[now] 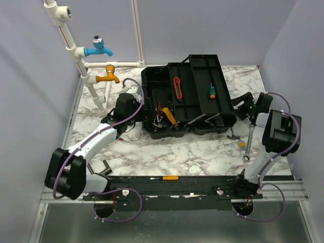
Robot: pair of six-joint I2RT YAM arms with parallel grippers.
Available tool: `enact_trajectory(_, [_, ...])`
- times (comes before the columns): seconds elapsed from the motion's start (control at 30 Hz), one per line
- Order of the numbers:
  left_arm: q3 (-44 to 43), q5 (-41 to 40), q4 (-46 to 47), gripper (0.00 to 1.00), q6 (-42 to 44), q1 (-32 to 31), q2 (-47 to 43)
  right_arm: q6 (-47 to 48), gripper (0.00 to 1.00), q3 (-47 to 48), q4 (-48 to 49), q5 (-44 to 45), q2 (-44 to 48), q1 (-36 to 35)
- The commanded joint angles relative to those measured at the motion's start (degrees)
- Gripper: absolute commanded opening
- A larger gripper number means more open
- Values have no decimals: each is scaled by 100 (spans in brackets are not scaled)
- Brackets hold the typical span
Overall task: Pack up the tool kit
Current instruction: Close the toolbox at the center of the board.
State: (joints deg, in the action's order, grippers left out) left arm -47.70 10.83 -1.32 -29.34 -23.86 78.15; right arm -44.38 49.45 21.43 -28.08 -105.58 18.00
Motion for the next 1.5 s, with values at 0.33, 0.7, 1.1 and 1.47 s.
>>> enact_trajectory(0.33, [-443,-1115,-768,98,-767,428,-325,-266,72,118,705,-585,-308,-429])
enact_trajectory(0.7, [-1174,645,-443,55,-670,648,1461,-469,72,83,1050,-1143,-272,-429])
enact_trajectory(1.1, [-1890,730,-900,34,-124,208,2094,-2078,67,-203,3263,-2522,-250,-429])
enact_trajectory(1.47, [-2208,622,-1098,31,93,-46,2223,-3361,67,-378,4931,-2941,-389,-460])
